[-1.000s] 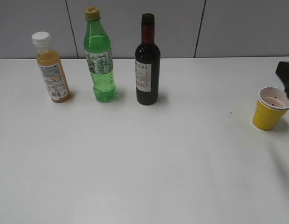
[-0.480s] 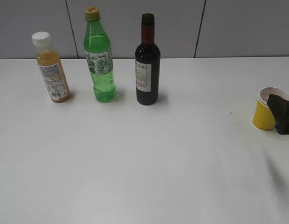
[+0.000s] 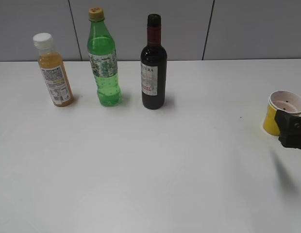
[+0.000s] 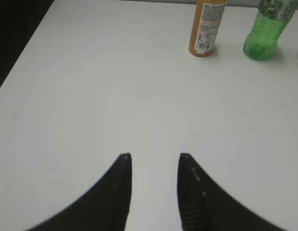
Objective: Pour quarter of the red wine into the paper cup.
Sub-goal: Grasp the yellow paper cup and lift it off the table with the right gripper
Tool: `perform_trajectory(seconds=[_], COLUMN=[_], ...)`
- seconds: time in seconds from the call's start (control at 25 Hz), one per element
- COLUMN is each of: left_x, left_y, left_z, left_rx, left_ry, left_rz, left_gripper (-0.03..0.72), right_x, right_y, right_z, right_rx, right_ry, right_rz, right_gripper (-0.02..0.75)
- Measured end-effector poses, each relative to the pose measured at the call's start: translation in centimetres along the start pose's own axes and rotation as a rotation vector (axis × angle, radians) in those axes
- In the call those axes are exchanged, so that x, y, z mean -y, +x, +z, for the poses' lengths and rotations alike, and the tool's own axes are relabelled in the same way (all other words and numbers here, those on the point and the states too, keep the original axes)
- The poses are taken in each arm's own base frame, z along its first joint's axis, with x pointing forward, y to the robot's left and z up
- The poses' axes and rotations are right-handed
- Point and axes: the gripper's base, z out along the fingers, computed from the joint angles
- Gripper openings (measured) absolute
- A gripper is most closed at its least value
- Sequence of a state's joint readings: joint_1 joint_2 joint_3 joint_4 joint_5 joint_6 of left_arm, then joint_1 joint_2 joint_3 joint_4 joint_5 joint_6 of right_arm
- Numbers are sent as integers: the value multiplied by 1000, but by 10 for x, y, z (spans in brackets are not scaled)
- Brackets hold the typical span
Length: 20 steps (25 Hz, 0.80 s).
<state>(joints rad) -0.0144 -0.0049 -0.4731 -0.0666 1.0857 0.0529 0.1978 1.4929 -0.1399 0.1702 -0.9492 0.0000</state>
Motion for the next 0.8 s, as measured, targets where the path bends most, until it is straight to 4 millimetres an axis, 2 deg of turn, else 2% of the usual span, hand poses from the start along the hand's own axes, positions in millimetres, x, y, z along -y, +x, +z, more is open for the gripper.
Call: perform_trajectory(seconds=[0.28,0.44,0.8], left_x=[0,0,0], left_y=[0,0,0], left_z=[0,0,0], left_rx=[0,0,0], left_ry=[0,0,0], left_rz=[0,0,0], left_gripper=[238,238,238], right_x=[4,5,12], right_y=[25,39,40], right_z=[16,23,54], right_rx=[-8,-69,-47], right_ry=[45,53,107], right_rz=[-25,-38,17], right_gripper=[678,678,671])
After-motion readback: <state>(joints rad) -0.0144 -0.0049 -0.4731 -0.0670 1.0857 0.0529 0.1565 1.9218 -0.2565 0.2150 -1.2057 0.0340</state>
